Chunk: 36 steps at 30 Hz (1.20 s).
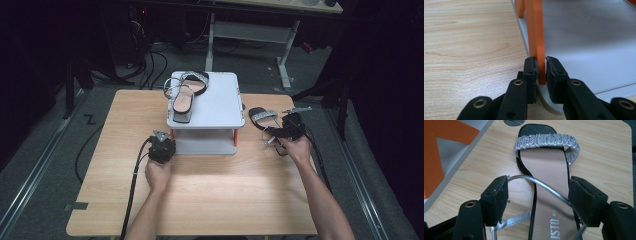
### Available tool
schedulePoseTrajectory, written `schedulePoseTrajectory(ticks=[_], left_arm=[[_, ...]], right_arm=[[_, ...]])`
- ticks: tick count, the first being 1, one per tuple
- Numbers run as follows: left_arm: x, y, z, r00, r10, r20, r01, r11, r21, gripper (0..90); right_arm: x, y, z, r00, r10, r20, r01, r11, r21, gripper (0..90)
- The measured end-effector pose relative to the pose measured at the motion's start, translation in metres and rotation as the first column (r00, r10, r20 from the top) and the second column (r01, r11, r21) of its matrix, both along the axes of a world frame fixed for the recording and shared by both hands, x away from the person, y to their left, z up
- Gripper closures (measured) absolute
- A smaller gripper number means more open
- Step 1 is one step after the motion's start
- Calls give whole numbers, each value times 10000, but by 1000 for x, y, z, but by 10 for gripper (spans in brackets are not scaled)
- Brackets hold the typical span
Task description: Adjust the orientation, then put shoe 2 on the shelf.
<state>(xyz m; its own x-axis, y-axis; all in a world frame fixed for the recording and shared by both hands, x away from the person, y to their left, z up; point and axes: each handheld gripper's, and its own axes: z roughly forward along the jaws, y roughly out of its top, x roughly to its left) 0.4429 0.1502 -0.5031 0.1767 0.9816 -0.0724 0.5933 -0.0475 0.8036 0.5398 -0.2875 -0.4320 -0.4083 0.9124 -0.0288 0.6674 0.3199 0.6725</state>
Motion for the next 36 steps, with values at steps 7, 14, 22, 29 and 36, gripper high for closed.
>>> schedulePoseTrajectory(ticks=[7,14,22,29,36], left_arm=[[0,1,0,10000,-28,-25,28,9999,-129,785],[0,2,0,10000,-54,-54,53,9998,-178,786],[0,2,0,10000,-53,-67,52,9998,-192,787],[0,1,0,10000,-25,-29,25,9999,-137,786],[0,1,0,10000,-16,-3,16,10000,-78,785]], right_arm=[[18,2,-12,9971,-339,-677,309,9985,-448,331],[24,3,-19,9966,-143,-812,68,9957,-919,346],[35,10,-21,9948,163,-1009,-316,9879,-1518,335],[41,9,-26,9964,-44,-847,-87,9881,-1538,342],[50,-2,-34,9756,-262,-2178,22,9940,-1096,358]])
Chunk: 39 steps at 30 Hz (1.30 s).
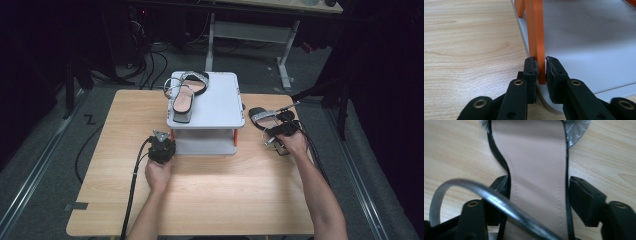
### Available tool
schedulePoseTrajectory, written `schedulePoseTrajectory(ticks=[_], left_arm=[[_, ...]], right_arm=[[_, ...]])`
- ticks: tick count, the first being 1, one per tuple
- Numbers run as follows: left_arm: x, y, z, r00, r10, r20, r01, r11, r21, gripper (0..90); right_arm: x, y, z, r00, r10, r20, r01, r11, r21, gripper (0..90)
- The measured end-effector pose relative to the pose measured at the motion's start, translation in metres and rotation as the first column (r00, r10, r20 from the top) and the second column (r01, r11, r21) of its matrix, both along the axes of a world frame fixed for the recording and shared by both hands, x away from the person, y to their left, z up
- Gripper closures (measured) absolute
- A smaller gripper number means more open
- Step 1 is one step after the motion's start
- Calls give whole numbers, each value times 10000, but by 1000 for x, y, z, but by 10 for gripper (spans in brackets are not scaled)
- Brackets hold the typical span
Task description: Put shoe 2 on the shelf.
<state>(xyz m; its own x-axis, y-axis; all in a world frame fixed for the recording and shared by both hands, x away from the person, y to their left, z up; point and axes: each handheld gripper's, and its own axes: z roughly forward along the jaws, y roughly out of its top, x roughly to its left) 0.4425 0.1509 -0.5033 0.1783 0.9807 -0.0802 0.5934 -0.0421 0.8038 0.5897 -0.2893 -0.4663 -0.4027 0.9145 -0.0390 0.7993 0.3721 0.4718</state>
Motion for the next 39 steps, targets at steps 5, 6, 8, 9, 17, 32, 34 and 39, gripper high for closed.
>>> schedulePoseTrajectory(ticks=[5,6,8,9,17,32,34,39], left_arm=[[0,0,0,10000,2,6,-2,10000,34,785],[0,0,0,10000,4,6,-4,10000,36,785],[0,0,0,10000,8,6,-8,10000,32,785],[0,0,0,10000,4,0,-4,10000,26,785],[0,0,0,10000,2,-4,-2,10000,-16,785],[0,1,0,10000,-21,-42,21,9999,-126,787],[0,1,0,10000,-25,-46,25,9999,-121,786],[0,2,0,10000,-28,-56,28,9999,-152,787]], right_arm=[[1,0,0,9998,100,-166,-100,9999,18,392],[1,0,0,9998,94,-186,-95,10000,-22,396],[-1,3,0,9998,117,-177,-122,9995,-278,405],[-2,4,1,9996,165,-208,-172,9993,-320,406],[-16,10,4,9973,453,-569,-493,9963,-702,412],[-45,5,23,9991,369,-192,-374,9989,-265,414],[-51,0,33,9995,319,-35,-319,9995,-63,414],[-71,-9,62,9980,373,505,-375,9993,31,414]])
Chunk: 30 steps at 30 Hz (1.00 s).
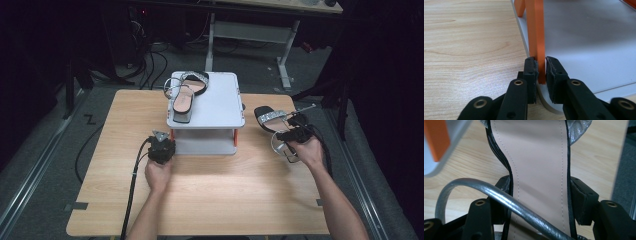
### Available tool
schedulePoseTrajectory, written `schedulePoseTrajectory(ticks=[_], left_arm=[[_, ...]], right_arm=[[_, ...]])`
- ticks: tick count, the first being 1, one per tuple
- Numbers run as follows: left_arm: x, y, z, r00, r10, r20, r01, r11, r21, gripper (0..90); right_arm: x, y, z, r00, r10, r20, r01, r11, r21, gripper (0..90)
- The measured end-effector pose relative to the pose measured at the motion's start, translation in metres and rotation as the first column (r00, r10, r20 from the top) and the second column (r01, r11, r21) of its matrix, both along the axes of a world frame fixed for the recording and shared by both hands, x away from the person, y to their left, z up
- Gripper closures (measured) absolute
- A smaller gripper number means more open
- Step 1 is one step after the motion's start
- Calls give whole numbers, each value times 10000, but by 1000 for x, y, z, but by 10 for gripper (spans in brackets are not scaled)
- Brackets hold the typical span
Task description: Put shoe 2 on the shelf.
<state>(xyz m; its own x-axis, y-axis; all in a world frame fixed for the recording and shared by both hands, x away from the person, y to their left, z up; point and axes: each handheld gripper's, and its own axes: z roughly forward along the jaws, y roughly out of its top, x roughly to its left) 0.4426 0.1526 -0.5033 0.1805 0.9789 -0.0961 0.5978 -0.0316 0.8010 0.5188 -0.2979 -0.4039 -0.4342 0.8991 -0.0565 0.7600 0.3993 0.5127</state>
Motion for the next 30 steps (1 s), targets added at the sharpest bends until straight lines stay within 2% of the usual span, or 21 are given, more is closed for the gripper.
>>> schedulePoseTrajectory(ticks=[4,7,15,20,23,25,28,30], left_arm=[[0,0,0,10000,-10,-11,10,10000,-23,787],[0,0,0,10000,-8,-8,8,10000,-13,787],[0,0,0,10000,0,1,0,10000,28,787],[0,0,0,10000,-9,-6,9,10000,-4,787],[0,-1,0,10000,16,13,-16,10000,52,787],[0,-1,0,10000,37,51,-37,9999,109,786],[0,-1,0,10000,35,49,-36,9999,112,786],[0,-2,0,10000,37,51,-38,9999,111,786]], right_arm=[[-16,-6,29,9987,92,500,-102,9998,192,414],[-24,-6,44,9971,169,738,-191,9994,299,413],[-48,4,93,9865,834,1409,-937,9932,684,413],[-56,23,124,9751,1504,1632,-1694,9794,1101,413],[-55,41,139,9689,1816,1682,-2001,9746,1004,413],[-54,53,147,9655,1969,1702,-2140,9728,888,413],[-50,71,155,9625,2122,1689,-2308,9679,992,413],[-46,82,158,9634,2174,1565,-2350,9664,1043,412]])
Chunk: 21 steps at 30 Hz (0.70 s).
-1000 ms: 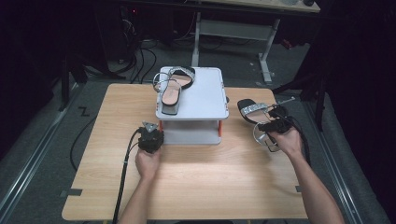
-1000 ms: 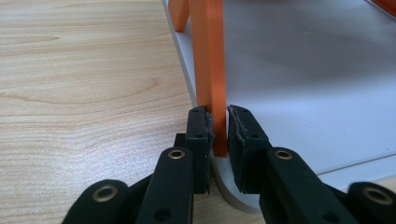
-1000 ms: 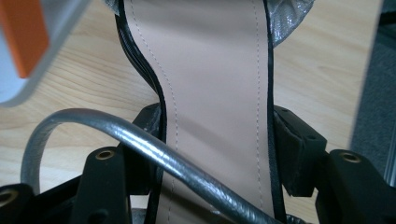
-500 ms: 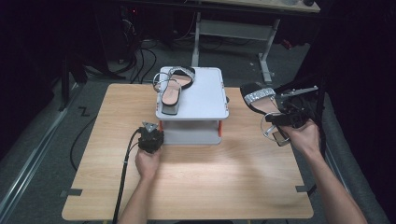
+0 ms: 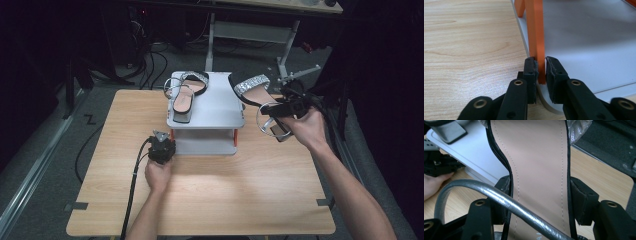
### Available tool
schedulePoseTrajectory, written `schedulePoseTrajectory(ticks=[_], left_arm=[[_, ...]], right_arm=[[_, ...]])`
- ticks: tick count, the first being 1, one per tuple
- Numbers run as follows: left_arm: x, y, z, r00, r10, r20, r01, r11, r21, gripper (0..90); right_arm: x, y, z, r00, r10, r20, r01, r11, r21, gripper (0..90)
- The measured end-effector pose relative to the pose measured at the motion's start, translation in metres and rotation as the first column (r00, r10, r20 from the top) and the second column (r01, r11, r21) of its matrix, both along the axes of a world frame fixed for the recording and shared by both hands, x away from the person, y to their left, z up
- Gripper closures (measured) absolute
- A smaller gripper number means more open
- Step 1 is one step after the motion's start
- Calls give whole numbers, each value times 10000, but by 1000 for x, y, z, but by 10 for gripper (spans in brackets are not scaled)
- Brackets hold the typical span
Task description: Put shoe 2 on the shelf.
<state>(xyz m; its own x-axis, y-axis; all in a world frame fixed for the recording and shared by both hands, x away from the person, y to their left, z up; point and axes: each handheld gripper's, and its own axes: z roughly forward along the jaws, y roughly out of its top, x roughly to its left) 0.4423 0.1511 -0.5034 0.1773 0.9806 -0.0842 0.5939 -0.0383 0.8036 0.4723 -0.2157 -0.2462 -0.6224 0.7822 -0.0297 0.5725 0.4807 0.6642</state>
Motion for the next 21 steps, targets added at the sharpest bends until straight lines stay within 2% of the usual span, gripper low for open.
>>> schedulePoseTrajectory(ticks=[5,8,11,15,17,21], left_arm=[[0,0,0,10000,2,2,-2,10000,-6,786],[0,0,0,10000,-23,-12,23,9999,118,785],[0,-2,0,10000,73,59,-73,10000,34,785],[0,-1,0,10000,64,54,-64,10000,22,785],[0,-1,0,10000,25,21,-26,10000,57,785],[0,-1,0,10000,19,1,-19,10000,45,785]], right_arm=[[14,24,1,9990,-156,-419,151,9998,-99,413],[23,39,0,9973,-389,-629,373,9990,-265,412],[34,54,-2,9939,-645,-896,617,9975,-334,412],[46,69,-2,9884,-1049,-1100,1006,9939,-444,412],[53,72,-2,9840,-1281,-1238,1245,9915,-365,412],[65,78,-5,9745,-1776,-1370,1711,9835,-582,412]])
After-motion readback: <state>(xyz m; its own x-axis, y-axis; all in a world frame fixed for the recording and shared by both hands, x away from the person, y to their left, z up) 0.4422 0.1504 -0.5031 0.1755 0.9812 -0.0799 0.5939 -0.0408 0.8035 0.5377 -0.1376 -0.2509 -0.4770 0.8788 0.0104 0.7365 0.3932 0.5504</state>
